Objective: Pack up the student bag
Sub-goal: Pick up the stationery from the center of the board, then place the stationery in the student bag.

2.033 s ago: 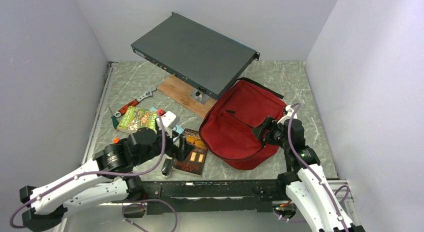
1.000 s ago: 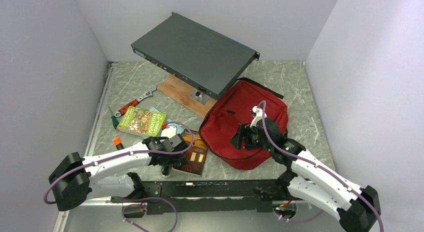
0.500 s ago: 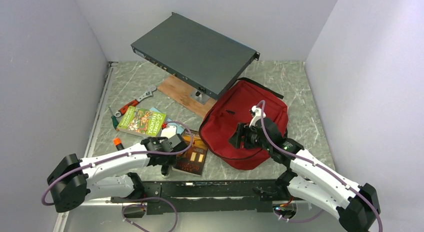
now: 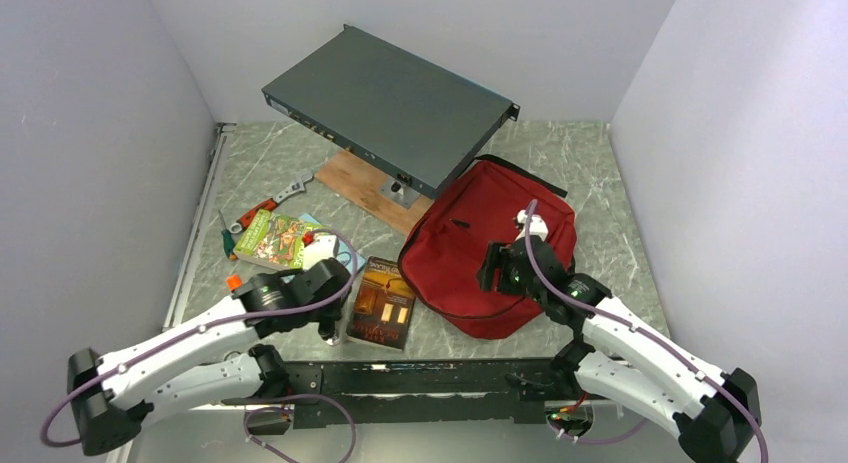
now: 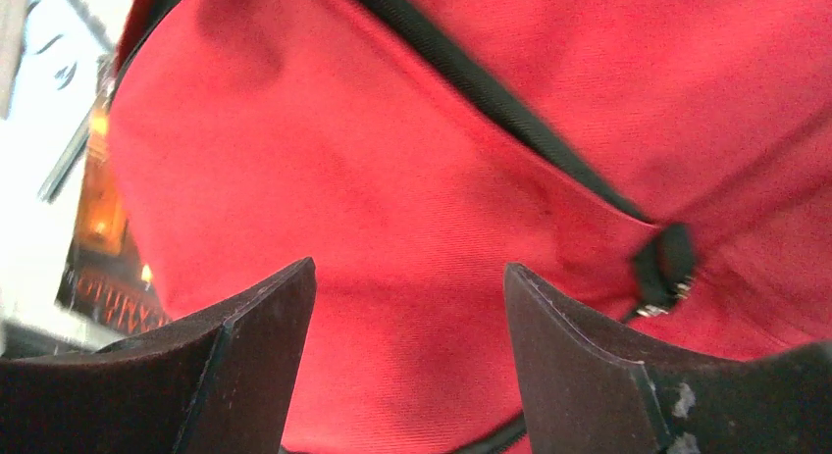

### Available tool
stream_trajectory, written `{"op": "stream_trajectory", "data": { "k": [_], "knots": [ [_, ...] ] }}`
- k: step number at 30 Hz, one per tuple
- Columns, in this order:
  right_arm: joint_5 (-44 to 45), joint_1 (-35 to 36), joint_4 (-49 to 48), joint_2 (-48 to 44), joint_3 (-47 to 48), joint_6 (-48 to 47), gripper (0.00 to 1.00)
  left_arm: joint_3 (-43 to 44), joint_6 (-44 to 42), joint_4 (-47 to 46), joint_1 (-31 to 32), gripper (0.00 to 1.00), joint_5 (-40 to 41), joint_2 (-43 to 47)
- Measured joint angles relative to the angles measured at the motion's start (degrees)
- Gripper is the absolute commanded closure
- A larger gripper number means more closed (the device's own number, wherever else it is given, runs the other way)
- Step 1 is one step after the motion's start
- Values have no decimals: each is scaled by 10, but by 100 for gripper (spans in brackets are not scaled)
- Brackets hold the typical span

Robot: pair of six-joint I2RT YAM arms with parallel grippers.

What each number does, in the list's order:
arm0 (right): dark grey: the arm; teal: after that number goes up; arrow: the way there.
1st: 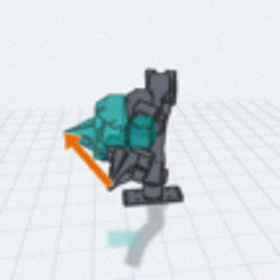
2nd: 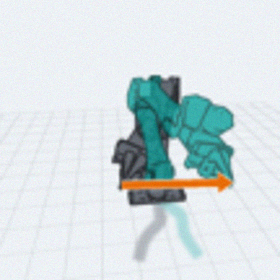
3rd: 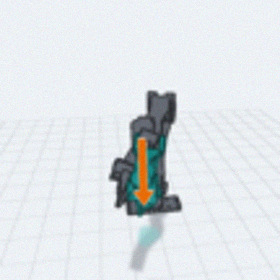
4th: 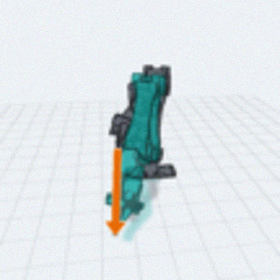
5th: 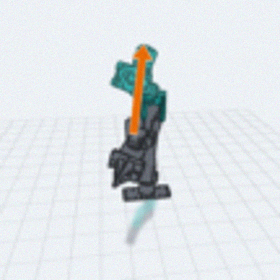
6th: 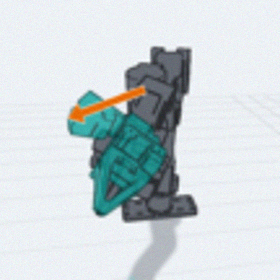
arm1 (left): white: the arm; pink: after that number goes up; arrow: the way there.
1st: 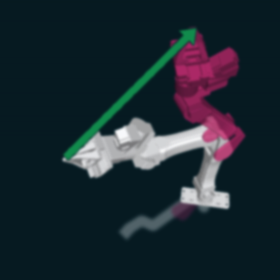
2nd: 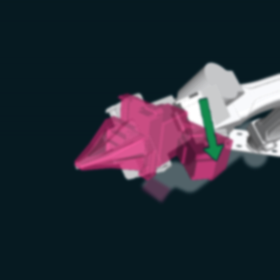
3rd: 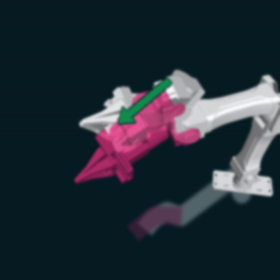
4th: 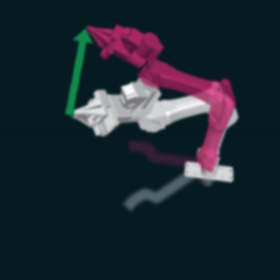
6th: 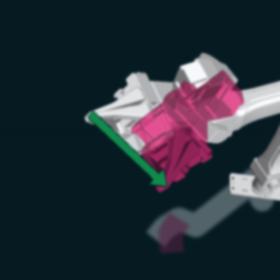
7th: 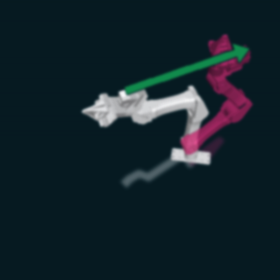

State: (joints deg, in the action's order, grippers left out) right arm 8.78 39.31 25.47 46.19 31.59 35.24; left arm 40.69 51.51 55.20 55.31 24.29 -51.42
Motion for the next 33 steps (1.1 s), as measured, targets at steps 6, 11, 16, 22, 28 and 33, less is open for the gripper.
{"op": "stream_trajectory", "data": {
  "k": [6,11,16,22,28,33],
  "knots": [
    [97,-10,60,-5,44,43,30,21,-26,-26,0,100,-41,128],
    [68,-90,57,-21,47,59,31,-12,-16,-144,0,100,-119,214],
    [-146,-167,0,-13,46,22,10,-58,2,-308,0,100,-194,174],
    [-455,-155,-189,-73,-43,95,10,-89,25,-533,0,100,-281,67],
    [-434,-58,-125,-123,-33,82,9,-99,113,-633,0,100,-294,-6],
    [-276,101,-86,-116,-19,95,29,-93,174,-639,-1,100,-288,-67]
  ]
}}
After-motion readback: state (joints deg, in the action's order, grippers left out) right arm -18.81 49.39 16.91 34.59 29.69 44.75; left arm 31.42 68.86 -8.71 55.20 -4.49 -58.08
